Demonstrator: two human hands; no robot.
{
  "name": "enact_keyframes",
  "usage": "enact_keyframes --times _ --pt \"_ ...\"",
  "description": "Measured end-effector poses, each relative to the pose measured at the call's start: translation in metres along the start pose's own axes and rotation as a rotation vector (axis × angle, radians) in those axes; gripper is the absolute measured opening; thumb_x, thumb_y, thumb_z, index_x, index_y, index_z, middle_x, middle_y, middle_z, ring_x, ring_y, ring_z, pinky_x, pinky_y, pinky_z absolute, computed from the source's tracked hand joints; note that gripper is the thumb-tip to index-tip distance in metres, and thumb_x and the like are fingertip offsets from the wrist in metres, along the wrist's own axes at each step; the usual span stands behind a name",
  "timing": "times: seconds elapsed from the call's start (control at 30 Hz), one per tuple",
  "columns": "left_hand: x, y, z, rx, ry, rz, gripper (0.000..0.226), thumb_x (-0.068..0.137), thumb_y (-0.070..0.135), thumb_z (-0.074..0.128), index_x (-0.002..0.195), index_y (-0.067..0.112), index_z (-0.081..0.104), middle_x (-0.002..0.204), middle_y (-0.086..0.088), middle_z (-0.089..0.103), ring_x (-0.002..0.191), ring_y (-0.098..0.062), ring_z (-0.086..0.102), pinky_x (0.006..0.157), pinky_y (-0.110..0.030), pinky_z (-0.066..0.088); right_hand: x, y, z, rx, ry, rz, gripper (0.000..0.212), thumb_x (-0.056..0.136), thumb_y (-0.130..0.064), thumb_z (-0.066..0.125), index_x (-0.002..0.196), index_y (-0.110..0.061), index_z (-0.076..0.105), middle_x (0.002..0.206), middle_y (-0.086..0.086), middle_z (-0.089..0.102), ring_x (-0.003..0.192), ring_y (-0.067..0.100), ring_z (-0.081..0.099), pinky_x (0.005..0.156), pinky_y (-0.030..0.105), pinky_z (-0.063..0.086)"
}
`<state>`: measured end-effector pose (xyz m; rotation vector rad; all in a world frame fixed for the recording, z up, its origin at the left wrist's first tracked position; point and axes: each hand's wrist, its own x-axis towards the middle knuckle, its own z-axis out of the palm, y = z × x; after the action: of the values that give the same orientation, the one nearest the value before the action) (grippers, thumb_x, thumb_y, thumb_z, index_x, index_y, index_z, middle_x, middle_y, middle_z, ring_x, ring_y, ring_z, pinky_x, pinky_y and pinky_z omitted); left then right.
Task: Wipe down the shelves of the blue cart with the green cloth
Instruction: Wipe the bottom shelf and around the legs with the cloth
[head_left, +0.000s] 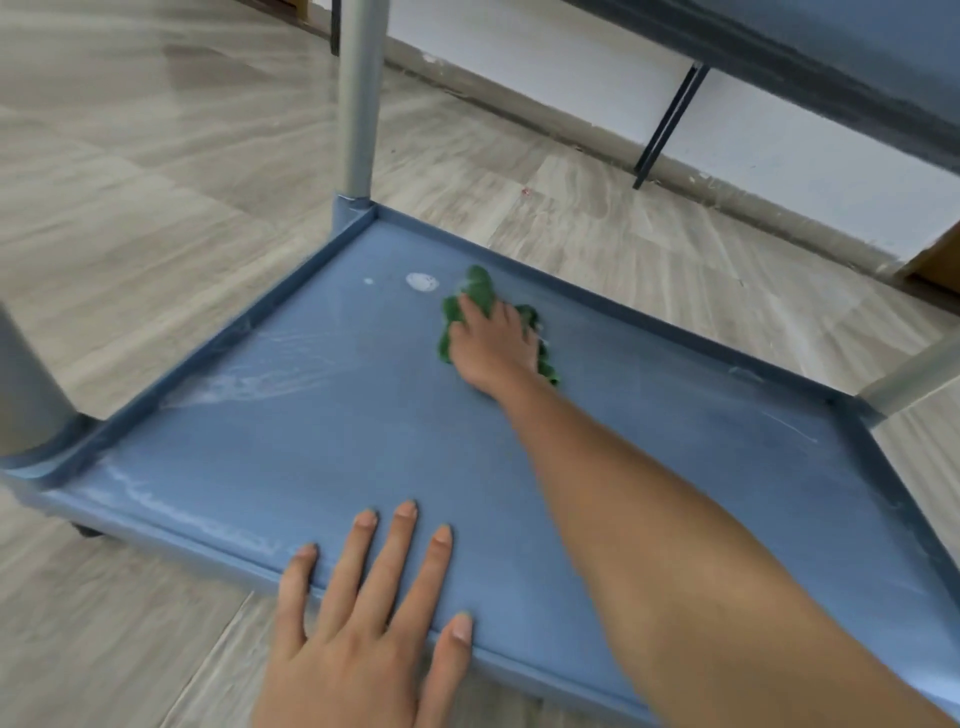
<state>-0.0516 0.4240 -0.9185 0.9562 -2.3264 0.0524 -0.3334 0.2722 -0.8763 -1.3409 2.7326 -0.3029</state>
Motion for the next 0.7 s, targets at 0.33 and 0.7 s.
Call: enact_keyframes --times 0.33,0.7 --pt "0.004 0.0 -0.007 0.021 -0.017 0.051 0.048 0.099 0.027 0.021 0.114 0.023 0.067 0.115 -0.002 0.074 0.104 -0.032 0.07 0.089 -0.053 0.04 -0.033 -0.155 0.035 0.033 -0.063 -0.286 0.063 0.1 -0.04 0.022 0.161 -0.03 0.011 0.169 0.01 0.006 0.154 0.028 0.003 0.122 0.054 0.0" --pt "0.011 0.0 0.002 -0.096 -0.047 -0.045 0.055 0.082 0.051 0.05 0.129 0.029 0.067 0.143 0.001 0.057 0.131 -0.026 0.056 0.101 -0.056 0.042 0.018 -0.005 0.006 -0.096 -0.038 -0.401 0.052 0.103 -0.05 0.027 0.155 -0.046 0.025 0.167 0.003 0.02 0.153 0.027 0.012 0.124 0.051 0.011"
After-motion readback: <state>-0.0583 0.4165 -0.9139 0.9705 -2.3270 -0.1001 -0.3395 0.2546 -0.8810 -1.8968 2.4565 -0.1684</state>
